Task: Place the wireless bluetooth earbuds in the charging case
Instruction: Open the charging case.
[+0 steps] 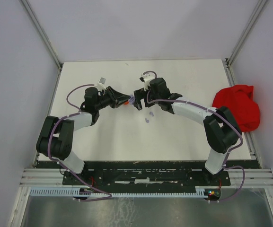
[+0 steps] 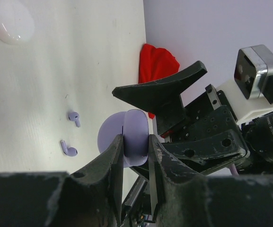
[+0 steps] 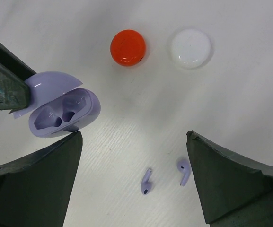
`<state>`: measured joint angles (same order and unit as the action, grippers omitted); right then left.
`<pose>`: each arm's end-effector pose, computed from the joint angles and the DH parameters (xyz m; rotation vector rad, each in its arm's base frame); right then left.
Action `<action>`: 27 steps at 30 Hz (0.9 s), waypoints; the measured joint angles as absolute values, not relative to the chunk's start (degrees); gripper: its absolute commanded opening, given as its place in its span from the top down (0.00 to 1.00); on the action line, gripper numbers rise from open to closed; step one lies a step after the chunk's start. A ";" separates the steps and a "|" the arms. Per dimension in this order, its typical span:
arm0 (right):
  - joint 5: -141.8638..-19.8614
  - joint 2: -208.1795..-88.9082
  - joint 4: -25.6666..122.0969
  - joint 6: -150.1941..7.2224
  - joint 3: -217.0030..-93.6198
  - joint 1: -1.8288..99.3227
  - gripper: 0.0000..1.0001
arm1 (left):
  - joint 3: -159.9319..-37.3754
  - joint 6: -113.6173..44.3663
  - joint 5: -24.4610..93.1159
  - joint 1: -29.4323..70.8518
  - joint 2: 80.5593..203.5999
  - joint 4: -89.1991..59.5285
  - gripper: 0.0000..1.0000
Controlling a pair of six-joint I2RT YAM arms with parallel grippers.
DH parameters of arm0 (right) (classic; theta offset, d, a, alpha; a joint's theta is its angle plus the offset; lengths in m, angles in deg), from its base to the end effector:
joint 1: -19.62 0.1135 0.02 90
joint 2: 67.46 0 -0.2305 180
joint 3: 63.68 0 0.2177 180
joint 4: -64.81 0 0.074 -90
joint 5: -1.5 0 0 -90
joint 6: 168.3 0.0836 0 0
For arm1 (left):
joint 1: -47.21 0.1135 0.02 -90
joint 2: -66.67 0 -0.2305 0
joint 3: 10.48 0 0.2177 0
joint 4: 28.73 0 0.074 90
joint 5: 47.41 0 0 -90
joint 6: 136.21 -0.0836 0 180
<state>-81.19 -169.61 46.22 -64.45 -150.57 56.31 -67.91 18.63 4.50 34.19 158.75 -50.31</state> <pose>0.3215 0.2528 0.1941 -0.5153 2.1677 0.6357 0.3232 -0.1277 0.1885 -0.3744 2.0057 -1.5107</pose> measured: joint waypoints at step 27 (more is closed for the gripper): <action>-82.79 -174.38 44.87 -64.69 -154.57 55.91 0.01 | -66.34 27.27 4.63 34.13 160.58 -62.95 0.97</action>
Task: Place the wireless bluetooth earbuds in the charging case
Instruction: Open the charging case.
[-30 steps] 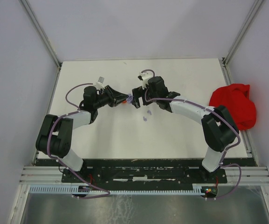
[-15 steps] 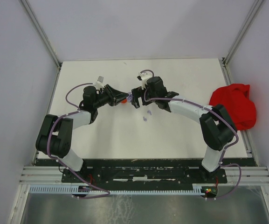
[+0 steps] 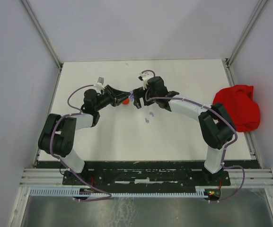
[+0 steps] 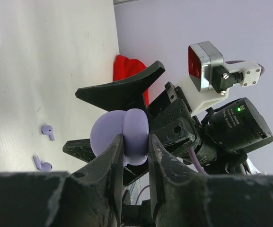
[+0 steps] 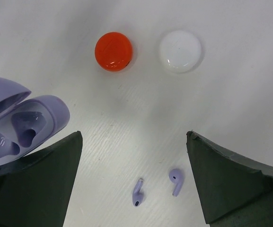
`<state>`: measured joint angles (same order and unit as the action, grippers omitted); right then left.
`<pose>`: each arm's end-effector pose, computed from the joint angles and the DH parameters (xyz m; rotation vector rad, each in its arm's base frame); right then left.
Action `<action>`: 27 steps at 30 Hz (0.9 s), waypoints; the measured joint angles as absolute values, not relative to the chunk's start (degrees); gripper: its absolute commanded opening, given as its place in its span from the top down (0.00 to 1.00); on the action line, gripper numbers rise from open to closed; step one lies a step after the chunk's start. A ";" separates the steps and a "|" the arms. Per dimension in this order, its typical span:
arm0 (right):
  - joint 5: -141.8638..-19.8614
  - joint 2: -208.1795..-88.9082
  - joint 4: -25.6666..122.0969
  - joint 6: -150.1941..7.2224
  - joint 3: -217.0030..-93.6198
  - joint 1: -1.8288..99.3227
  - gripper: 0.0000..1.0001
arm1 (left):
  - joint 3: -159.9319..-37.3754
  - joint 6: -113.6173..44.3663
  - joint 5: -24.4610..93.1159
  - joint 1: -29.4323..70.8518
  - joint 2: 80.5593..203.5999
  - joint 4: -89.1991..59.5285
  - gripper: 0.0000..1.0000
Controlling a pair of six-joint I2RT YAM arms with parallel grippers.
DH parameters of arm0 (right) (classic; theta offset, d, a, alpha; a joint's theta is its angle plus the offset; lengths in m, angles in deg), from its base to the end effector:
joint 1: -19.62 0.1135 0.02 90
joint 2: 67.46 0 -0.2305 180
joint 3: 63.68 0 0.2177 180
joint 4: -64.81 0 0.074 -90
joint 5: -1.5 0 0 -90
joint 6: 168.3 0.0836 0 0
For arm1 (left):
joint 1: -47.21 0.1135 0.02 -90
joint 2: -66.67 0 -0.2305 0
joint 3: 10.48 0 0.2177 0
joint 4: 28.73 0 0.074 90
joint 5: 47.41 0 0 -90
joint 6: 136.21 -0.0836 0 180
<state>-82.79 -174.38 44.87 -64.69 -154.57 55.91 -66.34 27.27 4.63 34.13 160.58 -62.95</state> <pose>0.3365 0.2574 0.1816 -0.5004 2.2033 0.5879 0.3261 -0.1286 0.1999 -0.4110 1.8742 -1.6285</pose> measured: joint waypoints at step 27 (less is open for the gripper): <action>-84.36 -178.20 44.62 -64.54 -157.80 54.69 0.01 | -61.01 41.98 9.86 33.32 168.34 -81.77 0.97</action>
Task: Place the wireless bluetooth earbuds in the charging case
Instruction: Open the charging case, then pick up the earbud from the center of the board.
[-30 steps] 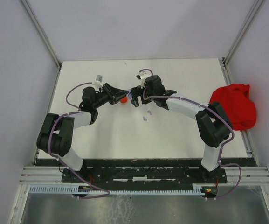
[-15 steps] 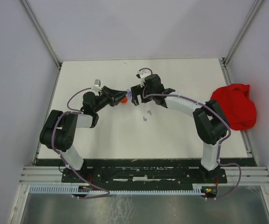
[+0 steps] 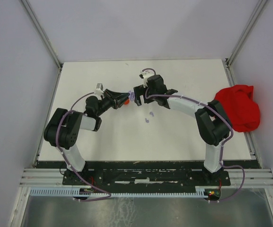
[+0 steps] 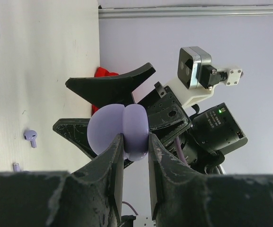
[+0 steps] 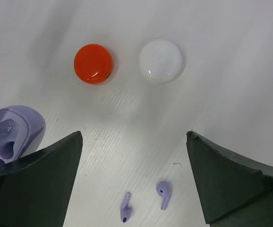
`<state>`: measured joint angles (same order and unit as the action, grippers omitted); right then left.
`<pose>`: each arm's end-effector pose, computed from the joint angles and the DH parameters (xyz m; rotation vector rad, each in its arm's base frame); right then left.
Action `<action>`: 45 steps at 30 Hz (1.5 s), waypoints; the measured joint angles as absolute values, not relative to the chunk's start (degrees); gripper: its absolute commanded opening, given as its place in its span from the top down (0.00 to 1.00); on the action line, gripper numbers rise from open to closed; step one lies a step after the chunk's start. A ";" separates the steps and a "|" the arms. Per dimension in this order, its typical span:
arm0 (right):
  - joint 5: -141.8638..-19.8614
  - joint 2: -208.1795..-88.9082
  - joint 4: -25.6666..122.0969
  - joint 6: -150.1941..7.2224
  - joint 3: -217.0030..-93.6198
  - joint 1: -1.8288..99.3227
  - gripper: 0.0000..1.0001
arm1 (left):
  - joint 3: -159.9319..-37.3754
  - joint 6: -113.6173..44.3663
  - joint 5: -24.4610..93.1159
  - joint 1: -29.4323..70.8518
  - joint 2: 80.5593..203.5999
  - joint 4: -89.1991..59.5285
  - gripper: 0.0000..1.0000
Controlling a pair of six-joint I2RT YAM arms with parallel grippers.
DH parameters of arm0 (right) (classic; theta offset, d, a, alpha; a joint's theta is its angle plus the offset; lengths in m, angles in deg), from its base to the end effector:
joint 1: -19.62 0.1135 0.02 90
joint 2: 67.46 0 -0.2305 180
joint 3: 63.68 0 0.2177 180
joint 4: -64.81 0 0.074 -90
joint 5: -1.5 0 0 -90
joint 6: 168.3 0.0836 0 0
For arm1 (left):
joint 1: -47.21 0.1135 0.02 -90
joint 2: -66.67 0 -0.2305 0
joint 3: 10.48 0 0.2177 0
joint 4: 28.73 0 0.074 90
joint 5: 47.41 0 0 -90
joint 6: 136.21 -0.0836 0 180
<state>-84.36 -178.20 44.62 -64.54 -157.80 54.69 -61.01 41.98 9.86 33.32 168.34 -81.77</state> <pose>0.3536 0.2556 0.1725 -0.4595 2.2202 0.5437 0.3264 -0.1273 0.1745 -0.6470 1.7525 -1.7669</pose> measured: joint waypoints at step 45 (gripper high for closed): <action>-88.45 -176.67 22.31 -67.43 -158.61 53.47 0.47 | -56.99 41.95 9.46 35.94 168.63 -84.28 0.97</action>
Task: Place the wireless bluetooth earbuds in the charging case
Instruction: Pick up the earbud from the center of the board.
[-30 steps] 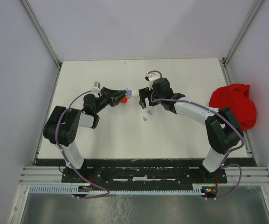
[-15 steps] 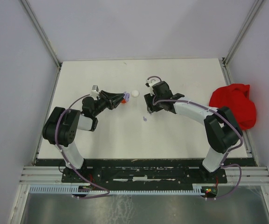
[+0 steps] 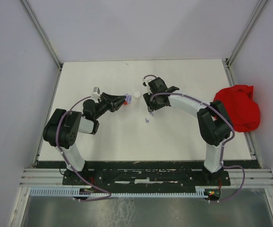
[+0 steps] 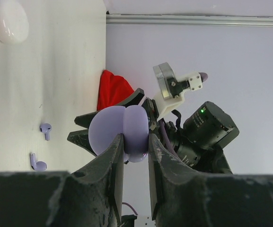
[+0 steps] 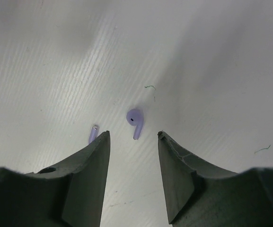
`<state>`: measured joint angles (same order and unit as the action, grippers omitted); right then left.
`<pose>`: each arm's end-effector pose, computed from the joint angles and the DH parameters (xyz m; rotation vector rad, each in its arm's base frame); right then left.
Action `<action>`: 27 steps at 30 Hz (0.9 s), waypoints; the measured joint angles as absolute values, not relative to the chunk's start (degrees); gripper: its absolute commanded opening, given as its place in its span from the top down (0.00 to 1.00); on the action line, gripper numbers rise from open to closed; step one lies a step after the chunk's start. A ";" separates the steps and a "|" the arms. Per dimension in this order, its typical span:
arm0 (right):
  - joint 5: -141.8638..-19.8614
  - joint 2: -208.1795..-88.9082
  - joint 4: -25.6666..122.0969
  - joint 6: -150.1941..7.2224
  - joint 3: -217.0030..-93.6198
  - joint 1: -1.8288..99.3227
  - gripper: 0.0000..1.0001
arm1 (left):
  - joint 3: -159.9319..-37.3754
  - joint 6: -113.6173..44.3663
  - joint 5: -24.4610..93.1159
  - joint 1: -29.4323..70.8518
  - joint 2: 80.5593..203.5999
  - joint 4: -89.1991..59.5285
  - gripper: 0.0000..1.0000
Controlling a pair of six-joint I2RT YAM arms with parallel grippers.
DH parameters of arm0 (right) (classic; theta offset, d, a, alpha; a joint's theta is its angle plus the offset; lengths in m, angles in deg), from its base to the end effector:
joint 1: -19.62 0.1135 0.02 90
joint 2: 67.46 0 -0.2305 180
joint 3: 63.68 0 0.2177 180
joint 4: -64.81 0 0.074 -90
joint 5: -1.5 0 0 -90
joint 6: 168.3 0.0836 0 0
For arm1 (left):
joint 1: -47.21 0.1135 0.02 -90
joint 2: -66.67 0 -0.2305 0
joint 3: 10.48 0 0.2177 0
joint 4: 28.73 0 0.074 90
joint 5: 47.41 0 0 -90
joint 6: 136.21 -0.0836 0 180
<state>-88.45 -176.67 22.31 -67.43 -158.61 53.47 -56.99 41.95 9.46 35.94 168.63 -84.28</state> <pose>0.3265 0.2191 0.1456 -0.5163 2.5381 0.2950 0.3198 -0.1103 0.1599 -0.7034 1.7540 -1.7323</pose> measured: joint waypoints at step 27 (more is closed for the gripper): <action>-86.35 -189.11 7.71 -71.14 -173.78 53.47 0.47 | -56.48 41.98 9.46 35.94 168.63 -85.35 0.97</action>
<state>-86.35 -189.11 7.71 -71.14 -173.78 53.47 -56.48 41.98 9.46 35.94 168.63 -85.35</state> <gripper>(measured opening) 0.532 0.297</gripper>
